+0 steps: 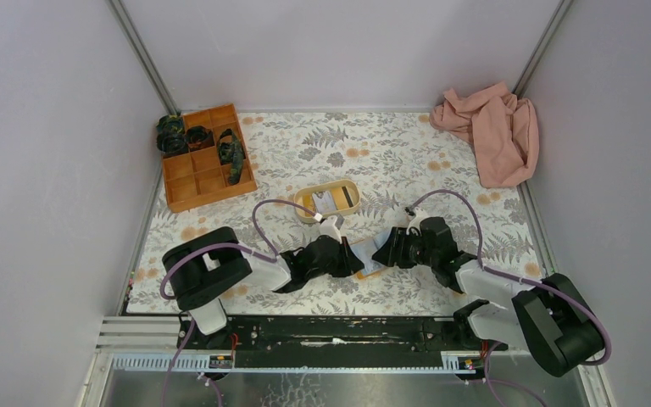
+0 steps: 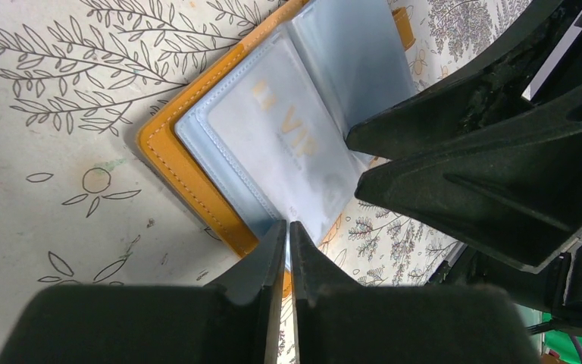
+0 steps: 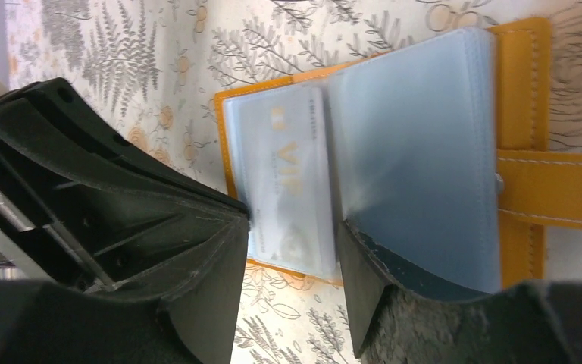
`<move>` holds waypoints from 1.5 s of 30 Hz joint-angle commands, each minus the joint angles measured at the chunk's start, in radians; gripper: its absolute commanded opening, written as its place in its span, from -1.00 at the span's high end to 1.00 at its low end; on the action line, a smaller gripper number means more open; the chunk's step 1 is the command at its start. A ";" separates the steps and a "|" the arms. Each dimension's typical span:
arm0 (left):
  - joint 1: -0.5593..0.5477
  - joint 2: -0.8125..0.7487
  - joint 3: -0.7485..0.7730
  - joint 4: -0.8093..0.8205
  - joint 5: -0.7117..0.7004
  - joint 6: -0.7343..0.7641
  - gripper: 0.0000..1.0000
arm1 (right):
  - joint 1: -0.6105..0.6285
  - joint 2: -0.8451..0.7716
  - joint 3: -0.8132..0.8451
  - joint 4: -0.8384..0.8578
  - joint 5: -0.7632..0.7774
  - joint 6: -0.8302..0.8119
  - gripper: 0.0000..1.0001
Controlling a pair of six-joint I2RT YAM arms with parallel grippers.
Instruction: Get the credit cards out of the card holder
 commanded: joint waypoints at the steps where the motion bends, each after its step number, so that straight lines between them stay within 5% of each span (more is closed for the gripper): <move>1: 0.012 0.025 -0.010 -0.036 -0.001 0.017 0.76 | 0.010 0.025 0.013 0.081 -0.094 0.031 -0.10; 24: 0.025 0.035 0.005 -0.061 0.006 0.026 0.75 | 0.026 0.092 -0.028 0.311 -0.304 0.175 -0.11; 45: 0.138 -0.050 -0.048 -0.122 0.012 0.080 0.74 | 0.026 0.032 -0.089 0.268 -0.310 0.170 -0.11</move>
